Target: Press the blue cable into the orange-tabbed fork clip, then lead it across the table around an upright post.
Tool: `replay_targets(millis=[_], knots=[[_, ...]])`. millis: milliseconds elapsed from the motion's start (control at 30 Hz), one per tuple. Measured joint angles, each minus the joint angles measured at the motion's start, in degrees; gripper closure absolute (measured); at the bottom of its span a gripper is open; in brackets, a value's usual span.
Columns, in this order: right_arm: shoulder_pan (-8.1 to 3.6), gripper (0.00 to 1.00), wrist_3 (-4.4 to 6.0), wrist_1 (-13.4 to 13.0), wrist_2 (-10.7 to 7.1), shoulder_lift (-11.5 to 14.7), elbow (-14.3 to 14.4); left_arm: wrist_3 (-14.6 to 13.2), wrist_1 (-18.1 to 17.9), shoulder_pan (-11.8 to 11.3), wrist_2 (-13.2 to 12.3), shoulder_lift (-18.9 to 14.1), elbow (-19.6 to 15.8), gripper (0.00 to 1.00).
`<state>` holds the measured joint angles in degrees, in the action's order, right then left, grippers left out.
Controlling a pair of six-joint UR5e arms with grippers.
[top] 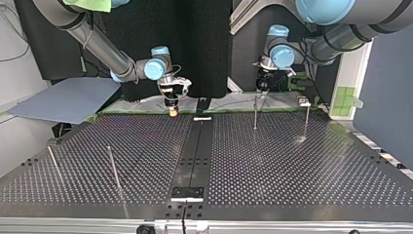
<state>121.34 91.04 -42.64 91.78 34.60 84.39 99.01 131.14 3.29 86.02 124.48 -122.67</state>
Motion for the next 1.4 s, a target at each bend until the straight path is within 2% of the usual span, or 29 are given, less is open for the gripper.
replay_targets(millis=[467,667,833,1133,1400], knots=[[0.00,0.99,0.03,-0.08,-0.01,-0.10,0.01,-0.61,-0.15,0.75,0.03,-0.02,0.00,0.00],[0.00,0.99,0.03,-0.03,-0.01,-0.15,0.01,-2.92,-0.26,2.42,0.17,-0.19,0.00,0.00],[0.00,0.99,0.03,0.00,-0.01,-0.17,0.01,-4.04,-1.67,4.71,1.78,-1.74,0.00,0.00],[0.00,0.99,0.06,-0.04,-0.01,-0.25,0.02,-0.55,-5.64,9.12,6.10,-3.66,0.01,0.00],[0.00,0.99,0.10,-0.23,-0.46,-0.36,0.00,2.46,-5.01,13.22,10.20,-3.28,0.01,0.00]])
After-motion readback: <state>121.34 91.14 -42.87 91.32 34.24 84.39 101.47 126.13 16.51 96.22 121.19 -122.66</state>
